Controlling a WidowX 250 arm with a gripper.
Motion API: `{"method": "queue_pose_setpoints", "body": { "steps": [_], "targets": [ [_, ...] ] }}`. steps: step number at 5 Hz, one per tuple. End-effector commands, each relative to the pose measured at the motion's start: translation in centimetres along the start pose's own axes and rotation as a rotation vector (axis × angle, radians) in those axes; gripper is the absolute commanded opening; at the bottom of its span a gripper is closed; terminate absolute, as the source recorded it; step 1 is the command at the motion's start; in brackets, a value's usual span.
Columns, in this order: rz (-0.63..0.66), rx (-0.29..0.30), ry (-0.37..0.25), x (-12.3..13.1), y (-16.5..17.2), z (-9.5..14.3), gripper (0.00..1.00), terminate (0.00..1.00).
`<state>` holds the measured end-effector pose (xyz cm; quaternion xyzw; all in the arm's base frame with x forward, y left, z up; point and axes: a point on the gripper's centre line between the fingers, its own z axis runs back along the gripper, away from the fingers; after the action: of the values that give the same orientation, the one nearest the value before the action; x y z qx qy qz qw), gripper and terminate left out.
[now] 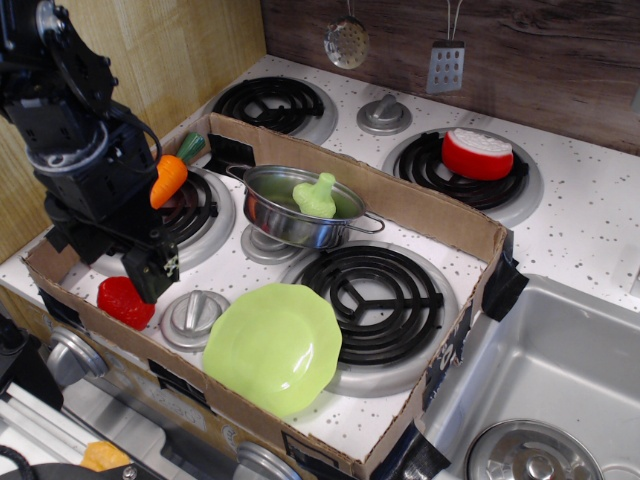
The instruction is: Take broccoli out of pan
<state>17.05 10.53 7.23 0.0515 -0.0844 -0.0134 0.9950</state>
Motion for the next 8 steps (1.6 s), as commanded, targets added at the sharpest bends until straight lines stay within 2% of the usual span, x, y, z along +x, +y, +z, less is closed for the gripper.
{"method": "queue_pose_setpoints", "body": {
  "steps": [1,2,3,4,5,8],
  "targets": [
    [0.129,0.052,-0.058,3.1,-0.3,3.5,1.00,0.00],
    [0.215,0.060,-0.126,4.5,-0.9,4.4,1.00,0.00],
    [0.282,0.071,-0.093,7.2,-1.2,4.7,1.00,0.00],
    [0.318,0.054,-0.078,9.9,-1.7,5.2,1.00,0.00],
    [0.305,0.009,-0.072,10.9,-2.2,4.2,1.00,0.00],
    [0.229,-0.061,-0.043,13.9,-2.9,0.6,1.00,0.00]
  ]
}}
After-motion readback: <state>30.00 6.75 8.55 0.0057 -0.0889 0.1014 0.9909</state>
